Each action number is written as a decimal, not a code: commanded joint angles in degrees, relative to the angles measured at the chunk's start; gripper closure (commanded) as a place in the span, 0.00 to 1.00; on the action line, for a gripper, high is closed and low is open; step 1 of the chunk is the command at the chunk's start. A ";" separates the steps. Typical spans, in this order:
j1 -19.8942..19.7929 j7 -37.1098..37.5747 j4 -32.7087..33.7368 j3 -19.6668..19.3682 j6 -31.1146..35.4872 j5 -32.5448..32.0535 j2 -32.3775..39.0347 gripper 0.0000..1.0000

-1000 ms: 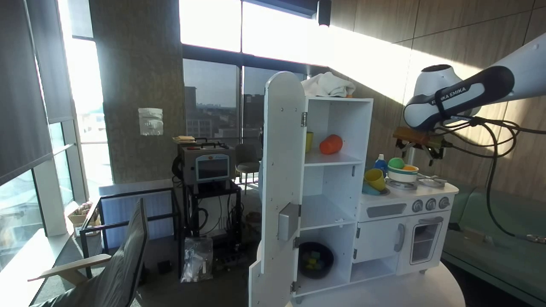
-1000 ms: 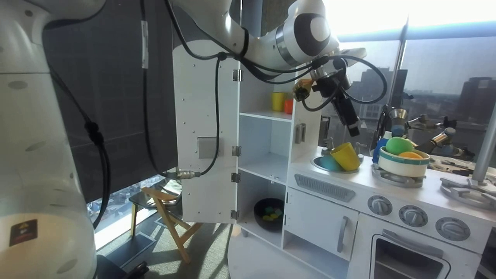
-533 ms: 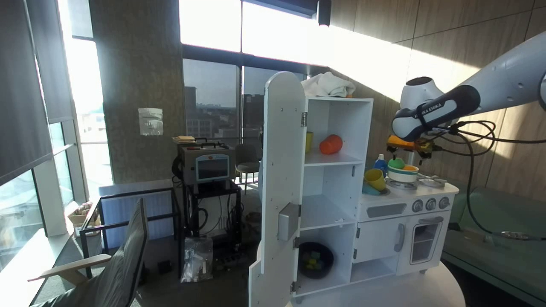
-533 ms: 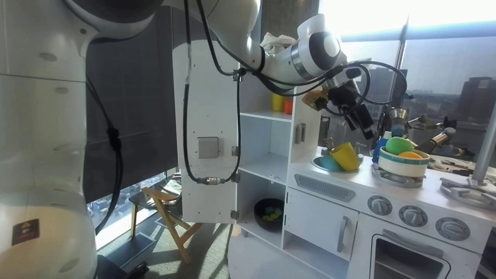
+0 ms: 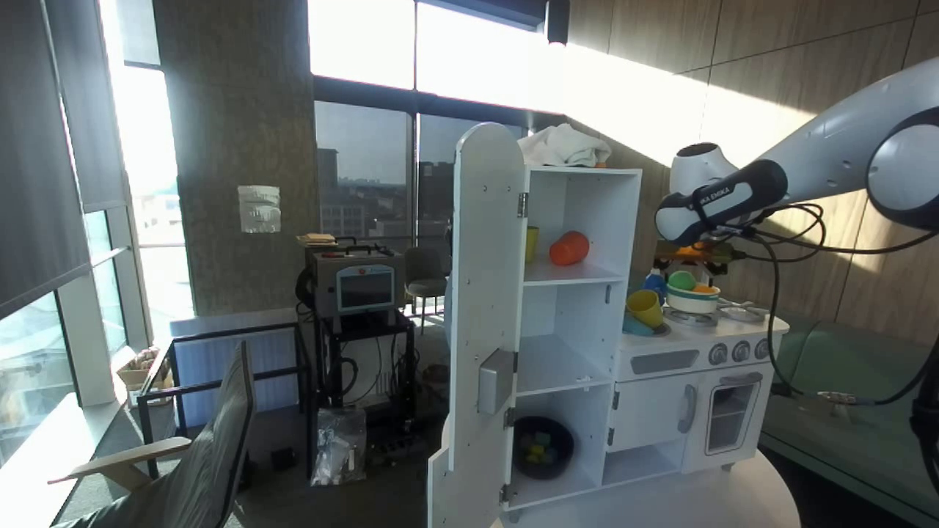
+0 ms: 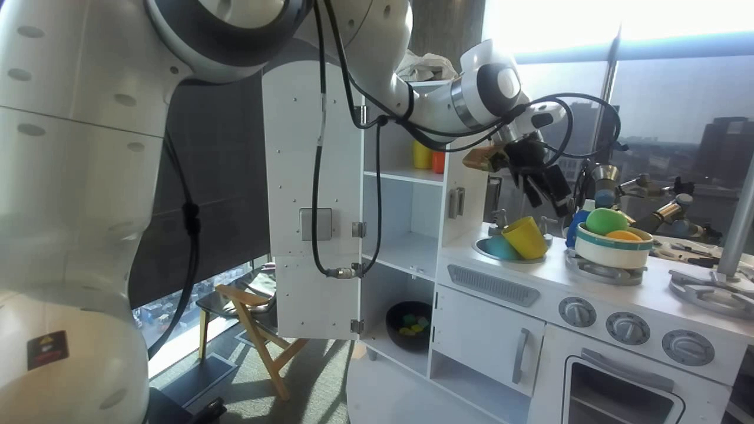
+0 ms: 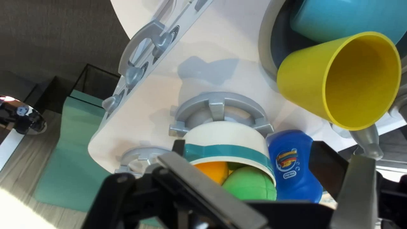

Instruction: Put the orange cup on the top shelf of the upper cabinet.

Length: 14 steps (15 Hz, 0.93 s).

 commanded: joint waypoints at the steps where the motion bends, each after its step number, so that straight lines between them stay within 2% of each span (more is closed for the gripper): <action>1: 1.65 -4.44 3.77 -1.39 -5.55 2.20 1.55 0.00; 4: 1.52 -9.59 4.71 -1.10 -9.16 3.85 2.10 0.00; 8: 0.67 -21.82 5.94 -0.20 -11.98 10.41 2.83 0.00; 14: 0.61 -29.09 10.94 0.24 -19.60 17.68 5.28 0.00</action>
